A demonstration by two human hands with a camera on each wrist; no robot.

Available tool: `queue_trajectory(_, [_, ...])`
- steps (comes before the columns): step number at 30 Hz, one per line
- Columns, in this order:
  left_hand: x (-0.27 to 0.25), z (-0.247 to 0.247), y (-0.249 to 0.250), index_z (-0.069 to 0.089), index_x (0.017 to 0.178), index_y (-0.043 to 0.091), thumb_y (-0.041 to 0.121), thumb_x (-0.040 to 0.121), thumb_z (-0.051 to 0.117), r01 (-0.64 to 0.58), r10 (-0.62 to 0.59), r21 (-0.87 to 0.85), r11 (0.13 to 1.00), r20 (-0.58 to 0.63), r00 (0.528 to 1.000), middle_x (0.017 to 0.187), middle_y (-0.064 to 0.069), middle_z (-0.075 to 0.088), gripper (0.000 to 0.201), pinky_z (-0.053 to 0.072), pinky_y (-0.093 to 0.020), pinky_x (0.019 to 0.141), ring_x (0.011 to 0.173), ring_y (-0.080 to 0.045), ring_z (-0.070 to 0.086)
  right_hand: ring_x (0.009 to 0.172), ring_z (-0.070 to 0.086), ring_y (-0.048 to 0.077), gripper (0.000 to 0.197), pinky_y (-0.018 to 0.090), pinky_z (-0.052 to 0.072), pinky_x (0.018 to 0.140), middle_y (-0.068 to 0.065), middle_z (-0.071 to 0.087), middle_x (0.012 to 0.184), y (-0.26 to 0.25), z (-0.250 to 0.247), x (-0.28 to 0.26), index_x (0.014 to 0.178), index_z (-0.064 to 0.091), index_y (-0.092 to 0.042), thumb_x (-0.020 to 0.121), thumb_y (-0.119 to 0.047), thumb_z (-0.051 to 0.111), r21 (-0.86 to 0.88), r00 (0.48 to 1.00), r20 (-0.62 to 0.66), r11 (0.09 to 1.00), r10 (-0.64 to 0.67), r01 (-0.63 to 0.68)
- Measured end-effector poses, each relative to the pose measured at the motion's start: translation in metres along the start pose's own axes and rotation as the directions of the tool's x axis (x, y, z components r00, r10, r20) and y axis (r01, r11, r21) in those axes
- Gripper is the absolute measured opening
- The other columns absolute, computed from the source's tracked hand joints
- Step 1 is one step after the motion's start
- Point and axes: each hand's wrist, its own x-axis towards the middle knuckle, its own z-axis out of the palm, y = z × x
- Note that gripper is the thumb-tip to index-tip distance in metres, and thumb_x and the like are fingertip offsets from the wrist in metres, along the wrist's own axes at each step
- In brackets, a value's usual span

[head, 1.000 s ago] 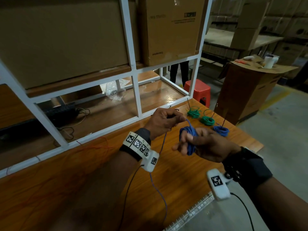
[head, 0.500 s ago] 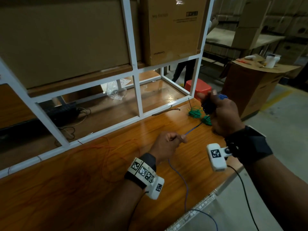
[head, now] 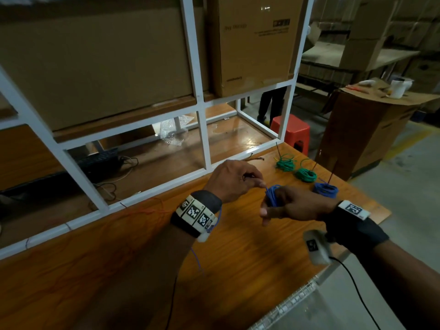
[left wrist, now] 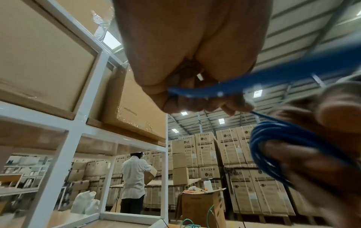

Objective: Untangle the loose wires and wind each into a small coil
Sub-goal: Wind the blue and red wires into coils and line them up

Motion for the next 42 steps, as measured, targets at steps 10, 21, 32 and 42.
queue_trajectory(10, [0.008, 0.013, 0.0, 0.076, 0.103, 0.01, 0.018, 0.09, 0.072, 0.086, -0.149, -0.694, 0.715, -0.032, 0.988, 0.08, -0.03, 0.065, 0.017, 0.049, -0.038, 0.053, 0.063, -0.029, 0.057, 0.115, 0.068, 0.034, 0.027, 0.038, 0.055, 0.099, 0.025, 0.072, 0.109, -0.015, -0.009, -0.003, 0.114, 0.06, 0.005, 0.098, -0.015, 0.068, 0.935, 0.845, -0.147, 0.206, -0.515, 0.288])
queue_trajectory(21, [-0.023, 0.049, 0.027, 0.061, 0.13, 0.006, 0.014, 0.099, 0.062, 0.331, -0.321, -0.816, 0.475, 0.189, 0.928, 0.077, -0.013, 0.069, 0.033, 0.047, -0.028, 0.05, 0.053, -0.017, 0.053, 0.118, 0.068, 0.024, 0.025, 0.034, 0.051, 0.099, 0.014, 0.074, 0.119, -0.018, -0.017, 0.007, 0.116, 0.062, -0.008, 0.103, -0.025, 0.049, 0.618, 0.742, -0.669, 0.519, -0.046, 0.59])
queue_trajectory(32, [-0.025, 0.008, 0.013, 0.072, 0.11, 0.016, 0.003, 0.095, 0.062, 0.259, -0.159, -0.436, 0.862, 0.254, 0.954, 0.099, 0.0, 0.077, 0.023, 0.056, -0.03, 0.074, 0.086, -0.008, 0.069, 0.066, 0.056, 0.021, 0.072, 0.038, 0.046, 0.065, 0.007, 0.072, 0.078, 0.01, -0.01, 0.006, 0.088, 0.075, -0.012, 0.097, -0.073, 0.039, 0.03, 0.955, -0.298, 0.999, -0.003, 0.012])
queue_trajectory(42, [-0.014, 0.006, 0.004, 0.077, 0.1, 0.007, 0.009, 0.083, 0.081, 0.129, -0.061, -0.457, 0.88, 0.159, 0.985, 0.087, -0.008, 0.076, 0.018, 0.062, -0.041, 0.076, 0.079, -0.022, 0.073, 0.105, 0.072, 0.033, 0.039, 0.045, 0.057, 0.095, 0.014, 0.077, 0.084, 0.014, 0.011, -0.009, 0.09, 0.072, 0.001, 0.096, -0.038, 0.071, 0.569, 0.959, 0.208, 0.821, -0.192, 0.042])
